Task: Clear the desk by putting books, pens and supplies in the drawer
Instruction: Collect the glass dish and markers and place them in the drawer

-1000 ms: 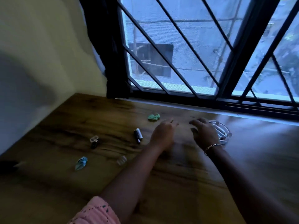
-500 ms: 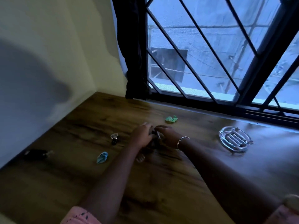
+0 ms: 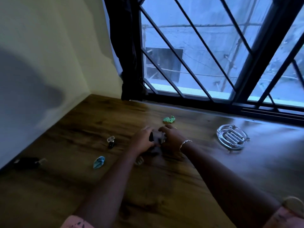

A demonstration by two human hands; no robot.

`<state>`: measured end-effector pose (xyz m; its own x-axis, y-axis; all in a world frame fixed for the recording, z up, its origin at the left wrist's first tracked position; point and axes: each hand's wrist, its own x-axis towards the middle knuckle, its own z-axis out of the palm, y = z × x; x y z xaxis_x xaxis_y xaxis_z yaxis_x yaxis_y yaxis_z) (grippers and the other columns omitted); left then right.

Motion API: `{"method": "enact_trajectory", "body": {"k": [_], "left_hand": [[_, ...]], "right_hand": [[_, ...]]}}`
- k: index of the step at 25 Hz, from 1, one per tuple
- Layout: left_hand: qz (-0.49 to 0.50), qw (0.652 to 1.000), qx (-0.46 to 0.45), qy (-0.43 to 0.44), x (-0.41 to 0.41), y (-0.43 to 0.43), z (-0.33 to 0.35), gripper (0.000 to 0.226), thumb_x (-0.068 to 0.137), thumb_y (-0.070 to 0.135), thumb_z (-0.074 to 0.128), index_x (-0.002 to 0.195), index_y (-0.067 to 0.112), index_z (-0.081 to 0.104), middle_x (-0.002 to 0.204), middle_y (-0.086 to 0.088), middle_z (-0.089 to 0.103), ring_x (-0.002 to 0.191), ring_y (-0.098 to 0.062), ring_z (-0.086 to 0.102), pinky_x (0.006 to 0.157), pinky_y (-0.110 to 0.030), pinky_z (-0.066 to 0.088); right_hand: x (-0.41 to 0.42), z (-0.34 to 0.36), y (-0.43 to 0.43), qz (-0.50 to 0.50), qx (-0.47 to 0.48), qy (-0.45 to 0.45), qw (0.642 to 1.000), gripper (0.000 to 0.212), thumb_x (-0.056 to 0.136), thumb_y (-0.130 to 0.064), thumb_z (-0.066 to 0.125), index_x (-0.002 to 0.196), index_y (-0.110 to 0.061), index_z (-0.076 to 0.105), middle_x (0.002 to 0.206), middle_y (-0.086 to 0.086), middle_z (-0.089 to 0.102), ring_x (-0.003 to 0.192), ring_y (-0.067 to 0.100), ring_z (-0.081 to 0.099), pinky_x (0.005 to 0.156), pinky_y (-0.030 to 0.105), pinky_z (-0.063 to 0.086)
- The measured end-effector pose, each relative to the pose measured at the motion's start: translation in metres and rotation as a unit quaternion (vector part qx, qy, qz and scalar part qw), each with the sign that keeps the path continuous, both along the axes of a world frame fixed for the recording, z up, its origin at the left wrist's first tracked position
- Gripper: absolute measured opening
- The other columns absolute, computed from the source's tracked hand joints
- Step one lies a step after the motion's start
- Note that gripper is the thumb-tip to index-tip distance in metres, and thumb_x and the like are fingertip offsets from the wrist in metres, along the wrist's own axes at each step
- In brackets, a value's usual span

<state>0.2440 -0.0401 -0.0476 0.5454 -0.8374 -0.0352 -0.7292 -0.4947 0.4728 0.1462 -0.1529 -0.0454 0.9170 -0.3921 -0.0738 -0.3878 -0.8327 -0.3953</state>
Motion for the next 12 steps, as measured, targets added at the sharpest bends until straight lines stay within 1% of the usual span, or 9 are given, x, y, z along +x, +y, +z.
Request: {"method": "enact_trajectory", "body": {"k": [3,5,8,10,12], "left_hand": [[-0.025,1.0,-0.008,-0.013,-0.015,-0.013,0.003,0.068,0.079,0.029,0.072,0.137,0.014,0.04,0.141,-0.003,0.043,0.125,-0.022,0.044,0.098,-0.034,0.041],[-0.045,0.999,-0.013,-0.014,-0.028,-0.024,0.005,0.071,0.078,0.032,0.071,0.139,0.014,0.039,0.145,-0.005,0.039,0.132,-0.025,0.036,0.106,-0.034,0.032],[-0.073,0.996,-0.021,-0.042,-0.047,-0.044,0.002,0.069,0.079,0.039,0.069,0.137,0.015,0.042,0.145,-0.003,0.041,0.136,-0.025,0.033,0.116,-0.037,0.017],[-0.091,0.994,-0.022,-0.049,-0.06,-0.055,0.002,0.065,0.081,0.04,0.066,0.136,0.015,0.042,0.144,-0.003,0.042,0.136,-0.025,0.033,0.116,-0.037,0.014],[-0.112,0.992,-0.025,-0.048,-0.072,-0.066,0.001,0.064,0.082,0.04,0.066,0.135,0.014,0.043,0.142,-0.004,0.043,0.135,-0.025,0.034,0.116,-0.035,0.013]], "right_hand": [[-0.032,0.014,-0.019,-0.036,0.009,-0.049,0.998,0.054,0.075,-0.011,0.071,0.124,-0.001,0.052,0.128,0.019,0.044,0.106,0.037,0.054,0.088,0.032,0.043],[-0.06,0.023,-0.047,-0.084,-0.022,-0.059,0.994,0.048,0.073,-0.009,0.071,0.119,-0.001,0.057,0.124,0.02,0.047,0.101,0.038,0.057,0.087,0.035,0.045],[-0.107,0.033,-0.091,-0.16,-0.057,-0.049,0.984,0.045,0.071,-0.004,0.071,0.115,-0.001,0.06,0.119,0.021,0.05,0.099,0.038,0.057,0.088,0.039,0.047],[-0.13,0.034,-0.112,-0.177,-0.078,-0.032,0.981,0.041,0.073,0.001,0.065,0.114,0.0,0.062,0.118,0.022,0.05,0.1,0.038,0.057,0.088,0.035,0.045],[-0.143,0.032,-0.123,-0.175,-0.088,0.011,0.98,0.04,0.076,0.0,0.061,0.116,-0.001,0.061,0.121,0.021,0.05,0.102,0.035,0.056,0.088,0.031,0.043]]}}
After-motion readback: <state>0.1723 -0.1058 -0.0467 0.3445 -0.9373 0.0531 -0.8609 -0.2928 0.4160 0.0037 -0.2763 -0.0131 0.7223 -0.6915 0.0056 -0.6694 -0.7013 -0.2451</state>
